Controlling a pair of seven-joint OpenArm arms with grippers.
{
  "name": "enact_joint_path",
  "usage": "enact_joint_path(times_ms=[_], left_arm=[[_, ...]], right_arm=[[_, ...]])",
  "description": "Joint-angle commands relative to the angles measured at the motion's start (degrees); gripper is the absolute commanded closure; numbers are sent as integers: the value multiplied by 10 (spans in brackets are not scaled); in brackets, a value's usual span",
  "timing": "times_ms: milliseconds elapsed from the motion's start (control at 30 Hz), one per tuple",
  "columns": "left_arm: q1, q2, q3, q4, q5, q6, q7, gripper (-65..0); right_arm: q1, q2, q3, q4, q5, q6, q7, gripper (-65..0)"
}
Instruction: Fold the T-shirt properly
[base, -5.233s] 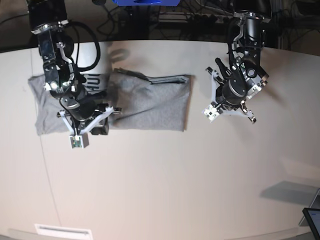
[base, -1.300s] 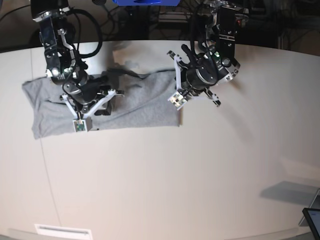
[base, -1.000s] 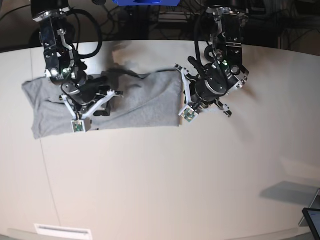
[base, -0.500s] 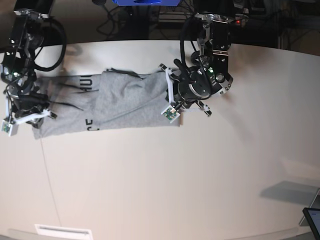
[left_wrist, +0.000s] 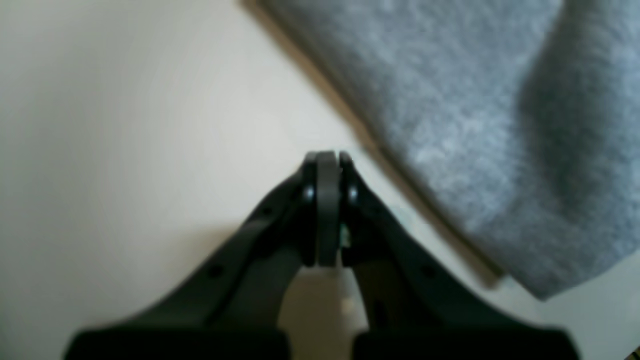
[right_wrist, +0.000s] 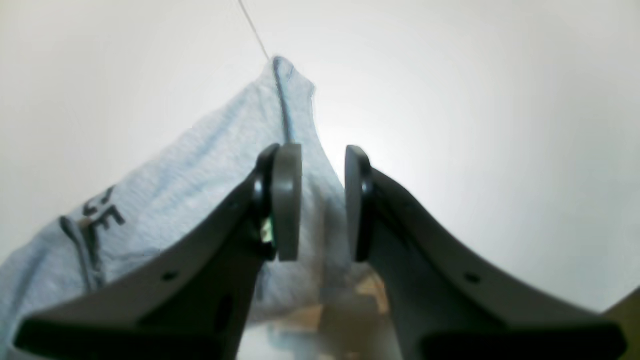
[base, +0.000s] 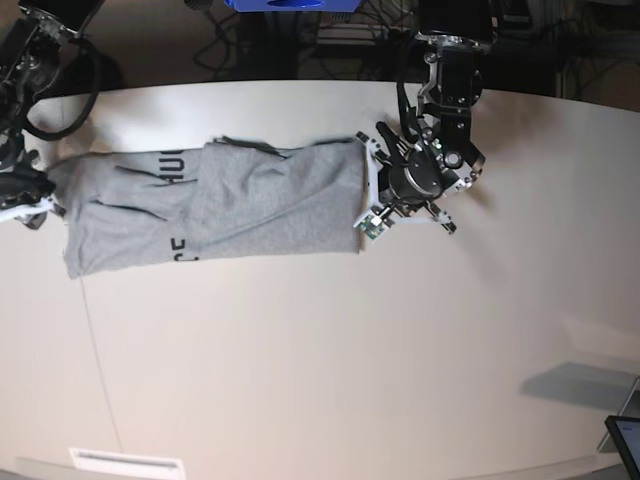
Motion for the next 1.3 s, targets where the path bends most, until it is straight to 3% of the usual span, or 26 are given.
enact_joint_path(times_ms=[0,100,200,300,467,533,633,700,867,1033,1267], left_arm=[[-6,-2,1,9,-2,1,-3,0],[-6,-2,-6,11,-2,1,-3,0],[-4,-2,-42,52,-2,1,-1,0],[0,-16,-75,101,3,1,1,0],[29,-47,-112,107,4,1,-4,0],[42,-55,-118,107,4,1,-5,0],[61,-55,-132,107,4,1,-29,0],[79,-55,-137,106,4,1,-64,0],[113,-55,-137,88,4,1,-129,0],[138,-55,-135,63,4,1,-193,0],[133,-54,-134,20,-1,1,-199,0]], right_arm=[[14,8,15,10,3,20,-1,-152],[21,6,55,6,3,79,-38,-183],[31,9,99,6,3,155,-65,-296],[38,20,127,5,3,230,-90,-369],[55,35,128,-10,3,319,-133,-531],[61,37,127,-29,3,336,-134,-588],[67,37,124,-60,3,361,-134,-589],[75,38,124,-95,3,399,-135,-593],[97,64,123,-179,2,399,-133,-589],[98,78,123,-186,2,399,-131,-591],[118,84,123,-157,2,399,-119,-588]])
